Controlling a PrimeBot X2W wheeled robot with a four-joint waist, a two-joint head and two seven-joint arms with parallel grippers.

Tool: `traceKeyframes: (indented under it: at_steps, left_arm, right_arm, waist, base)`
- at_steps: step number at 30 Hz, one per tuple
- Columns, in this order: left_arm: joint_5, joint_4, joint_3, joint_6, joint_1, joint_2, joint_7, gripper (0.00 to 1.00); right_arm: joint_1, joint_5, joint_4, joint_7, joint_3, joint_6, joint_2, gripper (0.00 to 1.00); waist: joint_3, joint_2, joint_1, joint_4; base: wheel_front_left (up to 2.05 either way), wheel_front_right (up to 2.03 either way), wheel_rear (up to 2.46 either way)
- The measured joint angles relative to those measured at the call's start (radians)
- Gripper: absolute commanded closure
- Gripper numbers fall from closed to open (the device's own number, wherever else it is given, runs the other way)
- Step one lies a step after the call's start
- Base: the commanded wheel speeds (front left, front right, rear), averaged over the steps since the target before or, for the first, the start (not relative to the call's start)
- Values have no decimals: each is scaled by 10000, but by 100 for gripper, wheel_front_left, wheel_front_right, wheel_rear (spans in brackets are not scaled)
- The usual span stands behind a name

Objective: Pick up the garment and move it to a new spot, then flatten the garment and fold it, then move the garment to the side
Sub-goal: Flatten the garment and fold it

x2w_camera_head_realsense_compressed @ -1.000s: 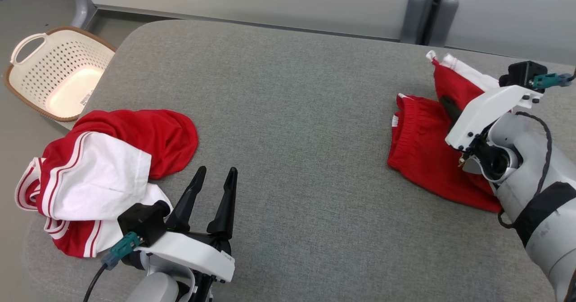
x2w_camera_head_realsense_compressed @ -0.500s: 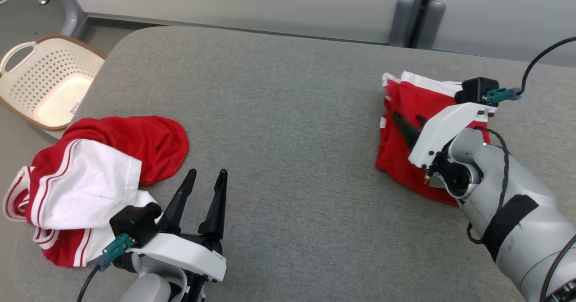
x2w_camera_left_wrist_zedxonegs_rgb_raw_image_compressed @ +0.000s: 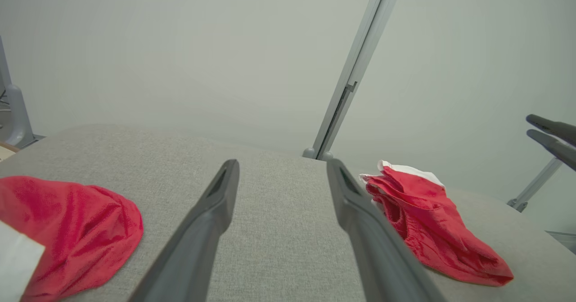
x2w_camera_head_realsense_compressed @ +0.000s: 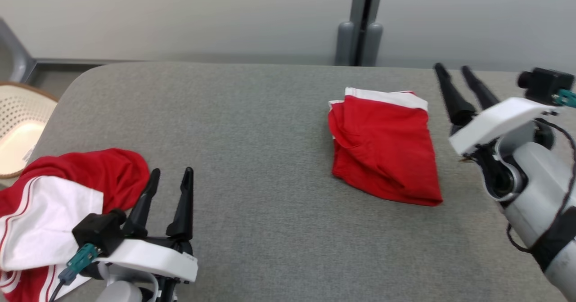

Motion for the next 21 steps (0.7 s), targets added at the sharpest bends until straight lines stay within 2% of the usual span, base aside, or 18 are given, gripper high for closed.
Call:
traceKeyframes:
  at_steps: [3, 7, 11, 16, 20, 21]
  left_arm:
    - [301, -360, 332, 123, 211, 144, 0, 0]
    - [719, -725, 688, 188, 346, 280, -8, 0]
    - [1218, -1103, 1003, 209, 571, 291, -10, 0]
    - [1655, -1237, 1333, 121, 956, 240, -10, 0]
    - [1875, -1244, 1524, 21, 1282, 123, -10, 0]
    - [2021, -1220, 1561, -54, 1387, 58, -12, 0]
  right_arm:
    - [303, -575, -159, -825, -224, 0, -407, 0]
    - [663, -1377, -407, -1060, -637, 0, -564, 0]
    - [1623, -2832, -1450, -1103, -2276, 0, -491, 0]
    - [3800, -4901, -3053, -1129, -3870, 0, 382, 0]
    - [5181, -6311, -3866, -1131, -4972, 0, 997, 0]
    - [5650, -6706, -4111, -1131, -5578, 0, 1337, 0]
  waist:
    - [-152, 0, 0, -320]
    - [-240, 0, 0, -655]
    - [-313, 0, 0, -1073]
    - [-419, 0, 0, -1471]
    - [-528, 0, 0, -1645]
    - [-533, 0, 1, -1698]
  base:
    - [0, 0, 0]
    - [0, 0, 0]
    - [0, 0, 0]
    - [0, 0, 0]
    - [0, 0, 0]
    - [0, 0, 0]
